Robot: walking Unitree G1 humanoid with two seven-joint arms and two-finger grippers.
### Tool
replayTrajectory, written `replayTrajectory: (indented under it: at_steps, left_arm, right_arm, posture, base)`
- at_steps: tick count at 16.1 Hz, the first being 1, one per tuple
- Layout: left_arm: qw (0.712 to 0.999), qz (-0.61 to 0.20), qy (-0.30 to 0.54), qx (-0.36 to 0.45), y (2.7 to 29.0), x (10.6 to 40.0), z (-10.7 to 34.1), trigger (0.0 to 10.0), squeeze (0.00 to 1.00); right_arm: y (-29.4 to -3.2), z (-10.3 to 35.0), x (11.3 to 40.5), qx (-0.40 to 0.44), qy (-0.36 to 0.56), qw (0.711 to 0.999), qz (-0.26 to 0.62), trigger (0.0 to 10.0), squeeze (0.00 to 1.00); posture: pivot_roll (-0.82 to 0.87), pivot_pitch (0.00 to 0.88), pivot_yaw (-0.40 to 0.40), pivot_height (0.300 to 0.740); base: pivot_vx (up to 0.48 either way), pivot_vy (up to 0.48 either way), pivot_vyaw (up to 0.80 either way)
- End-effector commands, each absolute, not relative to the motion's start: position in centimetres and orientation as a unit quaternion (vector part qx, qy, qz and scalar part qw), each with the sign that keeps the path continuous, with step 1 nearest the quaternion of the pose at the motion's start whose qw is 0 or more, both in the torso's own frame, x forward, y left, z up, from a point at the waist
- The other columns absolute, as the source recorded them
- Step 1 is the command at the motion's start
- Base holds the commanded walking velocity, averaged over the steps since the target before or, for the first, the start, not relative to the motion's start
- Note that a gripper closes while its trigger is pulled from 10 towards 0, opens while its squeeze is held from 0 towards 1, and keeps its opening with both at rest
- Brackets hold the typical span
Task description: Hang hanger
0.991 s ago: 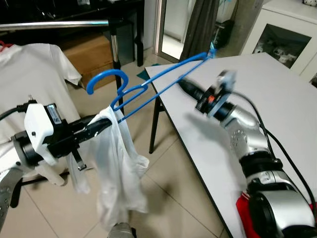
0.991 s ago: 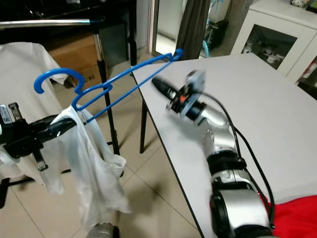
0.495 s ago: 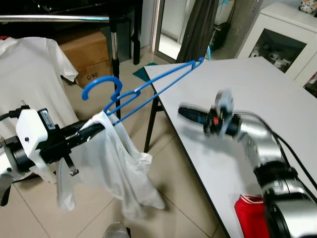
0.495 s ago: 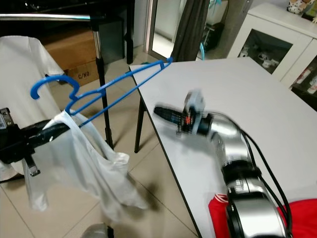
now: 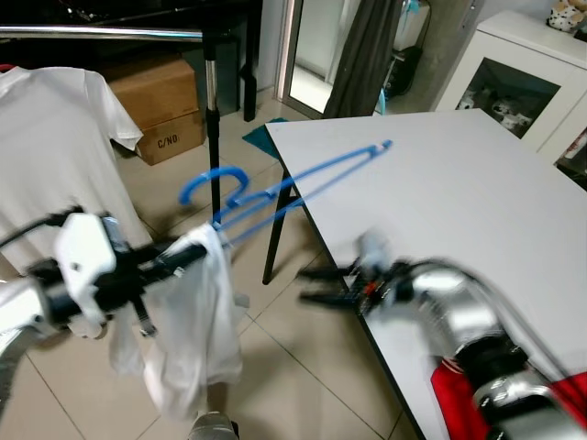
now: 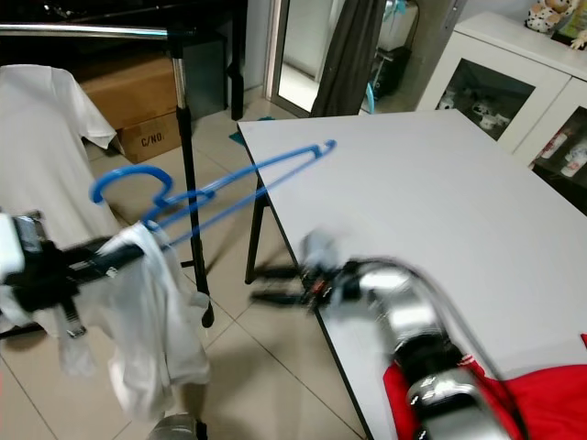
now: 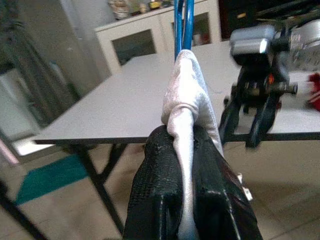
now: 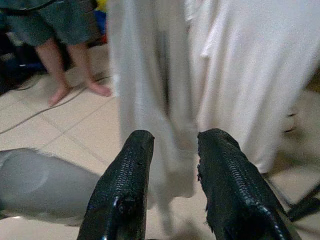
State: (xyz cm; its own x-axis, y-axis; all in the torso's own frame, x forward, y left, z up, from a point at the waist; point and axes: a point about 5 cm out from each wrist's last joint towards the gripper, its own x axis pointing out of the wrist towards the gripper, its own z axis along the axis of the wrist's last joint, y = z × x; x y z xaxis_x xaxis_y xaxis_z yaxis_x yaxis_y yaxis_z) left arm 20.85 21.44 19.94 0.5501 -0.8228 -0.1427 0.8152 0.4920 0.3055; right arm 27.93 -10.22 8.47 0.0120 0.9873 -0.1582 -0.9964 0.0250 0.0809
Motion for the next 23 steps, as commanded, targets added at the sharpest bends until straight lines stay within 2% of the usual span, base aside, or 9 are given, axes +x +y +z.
replayTrajectory:
  at_steps: [1, 7, 15, 16, 17, 18, 20, 23]
  left_arm:
    - [0.851, -0.497, -0.015, 0.166, 20.6, 20.8, 20.0, 0.0, 0.00]
    - [0.841, -0.521, -0.015, 0.146, 19.5, 21.0, 19.4, 0.0, 0.00]
    - [0.833, -0.532, -0.016, 0.151, 19.3, 21.7, 19.3, 0.0, 0.00]
    - [0.832, -0.534, -0.016, 0.151, 19.3, 21.8, 19.4, 0.0, 0.00]
    - [0.831, -0.535, -0.016, 0.152, 19.3, 21.9, 19.4, 0.0, 0.00]
    - [0.830, -0.536, -0.016, 0.152, 19.4, 21.9, 19.4, 0.0, 0.00]
    - [0.828, -0.539, -0.013, 0.153, 19.4, 22.0, 19.5, 0.0, 0.00]
    - [0.827, -0.541, -0.011, 0.155, 19.6, 22.1, 19.6, 0.0, 0.00]
  right_arm:
    - [-9.8, 8.1, 27.7, -0.027, 0.094, 0.705, 0.702, 10.0, 0.00]
    - [-5.8, 6.2, 26.7, 0.006, 0.109, 0.711, 0.694, 10.0, 0.00]
    - [-3.5, 6.0, 26.1, 0.102, 0.154, 0.668, 0.721, 10.0, 0.02]
    - [-3.2, 6.3, 26.1, 0.131, 0.156, 0.660, 0.723, 5.0, 0.13]
    - [-3.1, 6.3, 26.1, 0.138, 0.156, 0.660, 0.722, 0.4, 0.14]
    - [-3.0, 6.5, 26.3, 0.158, 0.154, 0.660, 0.718, 0.0, 0.15]
    - [-3.0, 7.2, 26.9, 0.210, 0.149, 0.662, 0.704, 0.0, 0.14]
    - [-3.1, 7.6, 27.0, 0.242, 0.142, 0.663, 0.694, 0.0, 0.14]
  posture:
    - [0.15, 0.000, -0.092, 0.740]
    - [0.15, 0.000, -0.083, 0.740]
    - [0.15, 0.000, -0.067, 0.740]
    - [0.14, 0.000, -0.062, 0.740]
    - [0.14, 0.000, -0.060, 0.740]
    - [0.14, 0.001, -0.055, 0.740]
    - [0.14, 0.004, -0.041, 0.740]
    - [0.14, 0.009, -0.032, 0.740]
  base:
    - [0.000, 0.000, 0.00]
    - [0.000, 0.000, 0.00]
    - [0.000, 0.000, 0.00]
    - [0.000, 0.000, 0.00]
    - [0.000, 0.000, 0.00]
    - [0.000, 0.000, 0.00]
    - [0.000, 0.000, 0.00]
    - [0.000, 0.000, 0.00]
